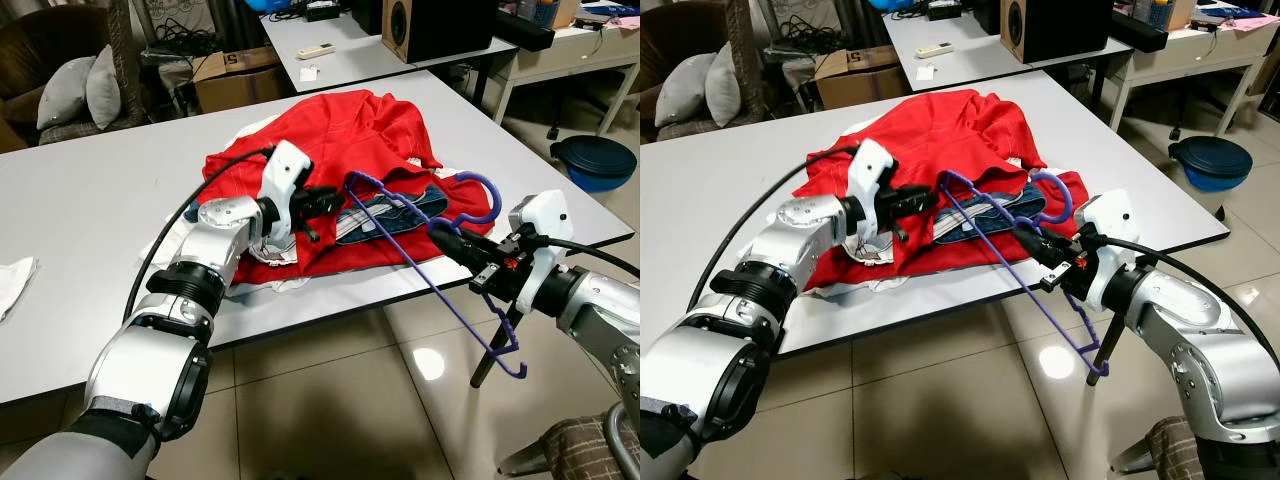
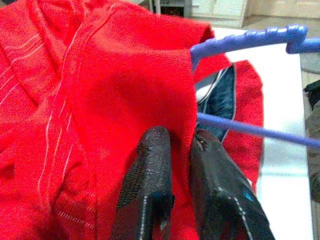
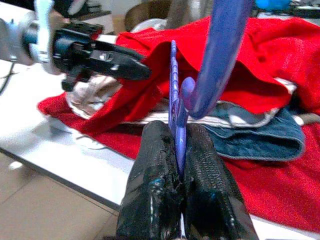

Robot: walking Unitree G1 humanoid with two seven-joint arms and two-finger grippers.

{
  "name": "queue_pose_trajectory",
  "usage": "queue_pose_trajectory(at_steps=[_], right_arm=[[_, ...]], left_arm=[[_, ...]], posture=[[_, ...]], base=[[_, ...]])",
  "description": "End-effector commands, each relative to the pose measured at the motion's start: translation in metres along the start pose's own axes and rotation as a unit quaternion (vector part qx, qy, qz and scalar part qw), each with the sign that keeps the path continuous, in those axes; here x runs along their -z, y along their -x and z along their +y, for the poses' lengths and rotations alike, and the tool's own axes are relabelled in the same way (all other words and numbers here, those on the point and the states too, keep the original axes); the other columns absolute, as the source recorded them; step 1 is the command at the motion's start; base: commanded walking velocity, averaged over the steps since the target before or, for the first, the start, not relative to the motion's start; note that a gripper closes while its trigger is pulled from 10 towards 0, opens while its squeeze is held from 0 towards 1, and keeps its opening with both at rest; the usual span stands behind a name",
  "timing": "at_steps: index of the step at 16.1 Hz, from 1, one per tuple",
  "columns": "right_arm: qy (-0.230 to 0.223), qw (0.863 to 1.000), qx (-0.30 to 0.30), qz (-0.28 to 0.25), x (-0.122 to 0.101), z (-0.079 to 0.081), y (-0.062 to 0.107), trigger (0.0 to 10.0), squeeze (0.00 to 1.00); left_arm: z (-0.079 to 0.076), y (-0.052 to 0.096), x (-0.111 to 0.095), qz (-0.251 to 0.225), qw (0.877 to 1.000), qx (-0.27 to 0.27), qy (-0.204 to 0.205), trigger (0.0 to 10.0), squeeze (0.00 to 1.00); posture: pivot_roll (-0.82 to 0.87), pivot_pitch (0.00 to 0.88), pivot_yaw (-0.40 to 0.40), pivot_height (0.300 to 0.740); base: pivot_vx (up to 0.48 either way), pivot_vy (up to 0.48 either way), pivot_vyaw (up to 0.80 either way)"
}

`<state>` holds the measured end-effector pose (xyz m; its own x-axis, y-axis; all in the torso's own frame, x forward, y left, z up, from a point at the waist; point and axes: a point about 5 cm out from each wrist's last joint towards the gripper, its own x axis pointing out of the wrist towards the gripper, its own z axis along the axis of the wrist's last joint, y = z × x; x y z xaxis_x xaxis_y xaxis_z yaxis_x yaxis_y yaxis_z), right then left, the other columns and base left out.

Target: Hang hanger

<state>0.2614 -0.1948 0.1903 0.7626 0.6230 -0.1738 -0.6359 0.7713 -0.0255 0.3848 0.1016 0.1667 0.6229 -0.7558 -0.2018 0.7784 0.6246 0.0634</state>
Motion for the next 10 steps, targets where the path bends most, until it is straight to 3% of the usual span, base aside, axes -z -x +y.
queue_pose_trajectory(at_steps=[1,4,7,10], right_arm=[[0.009,1.0,0.001,-0.014,-0.005,0.001,-0.001,10.0,0.0],[0.008,1.0,-0.003,-0.017,-0.005,0.003,0.003,10.0,0.0],[0.005,1.0,-0.001,-0.019,-0.003,0.005,0.004,10.0,0.0],[0.004,1.0,-0.002,-0.025,-0.004,0.008,0.006,10.0,0.0]], left_arm=[[0.006,0.005,0.004,0.013,1.0,-0.018,-0.003,0.0,0.0],[0.024,0.01,0.003,0.041,0.988,-0.141,-0.052,0.0,0.0],[0.024,0.008,-0.001,0.028,0.986,-0.158,-0.048,0.0,0.0],[0.03,0.01,-0.002,0.032,0.976,-0.203,-0.072,0.0,0.0]], posture=[[-0.19,0.0,0.156,0.74],[-0.2,0.0,0.158,0.74],[-0.2,0.0,0.165,0.74],[-0.21,0.0,0.165,0.74]], base=[[0.0,0.0,0.0],[0.0,0.0,0.0],[0.0,0.0,0.0],[0.0,0.0,0.0]])
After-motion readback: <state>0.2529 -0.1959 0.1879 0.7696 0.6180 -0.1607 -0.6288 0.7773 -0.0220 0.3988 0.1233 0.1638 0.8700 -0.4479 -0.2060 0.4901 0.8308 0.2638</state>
